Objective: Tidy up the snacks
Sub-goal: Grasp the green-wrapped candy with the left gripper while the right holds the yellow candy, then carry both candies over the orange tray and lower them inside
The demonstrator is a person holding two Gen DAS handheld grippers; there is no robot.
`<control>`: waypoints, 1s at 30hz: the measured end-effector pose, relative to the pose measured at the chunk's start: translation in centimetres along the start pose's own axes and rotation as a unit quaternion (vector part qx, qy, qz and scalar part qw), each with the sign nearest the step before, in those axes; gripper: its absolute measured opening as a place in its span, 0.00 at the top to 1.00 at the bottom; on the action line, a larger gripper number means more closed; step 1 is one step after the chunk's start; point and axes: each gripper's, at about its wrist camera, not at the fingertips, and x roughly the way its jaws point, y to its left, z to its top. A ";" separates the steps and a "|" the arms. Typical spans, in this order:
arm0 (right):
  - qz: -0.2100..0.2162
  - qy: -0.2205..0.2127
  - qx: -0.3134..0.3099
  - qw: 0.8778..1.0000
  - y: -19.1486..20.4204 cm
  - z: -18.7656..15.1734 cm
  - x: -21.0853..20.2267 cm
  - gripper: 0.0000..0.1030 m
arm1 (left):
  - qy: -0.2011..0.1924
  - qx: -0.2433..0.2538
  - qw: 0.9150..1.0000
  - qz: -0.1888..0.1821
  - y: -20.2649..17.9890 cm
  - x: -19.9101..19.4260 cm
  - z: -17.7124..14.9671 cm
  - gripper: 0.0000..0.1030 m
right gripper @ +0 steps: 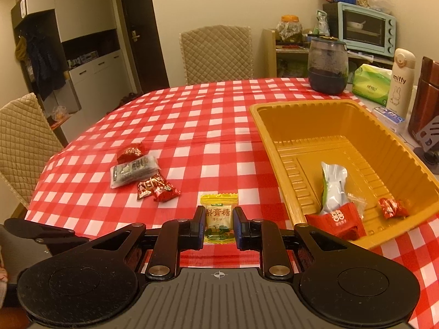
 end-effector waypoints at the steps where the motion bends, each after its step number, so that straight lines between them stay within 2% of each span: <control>1: -0.001 0.000 0.000 1.000 0.0 0.0 -0.1 0.80 | -0.002 0.001 1.000 0.001 0.0 0.0 0.0 0.82; 8: -0.001 -0.004 0.005 1.000 -0.3 0.1 -0.9 0.80 | -0.004 -0.002 1.000 0.011 -0.3 -0.7 0.2 0.83; 16: -0.010 -0.019 0.018 1.000 -1.1 0.7 -3.3 0.80 | -0.022 -0.019 1.000 0.010 -1.4 -3.3 1.2 0.83; 22: -0.024 -0.027 0.030 0.999 -2.3 1.3 -5.6 0.80 | -0.040 -0.033 0.999 -0.003 -3.6 -5.4 2.6 0.83; 30: -0.049 -0.025 0.049 0.997 -5.0 1.7 -8.2 0.79 | -0.056 -0.025 0.998 -0.030 -7.5 -7.0 4.4 0.83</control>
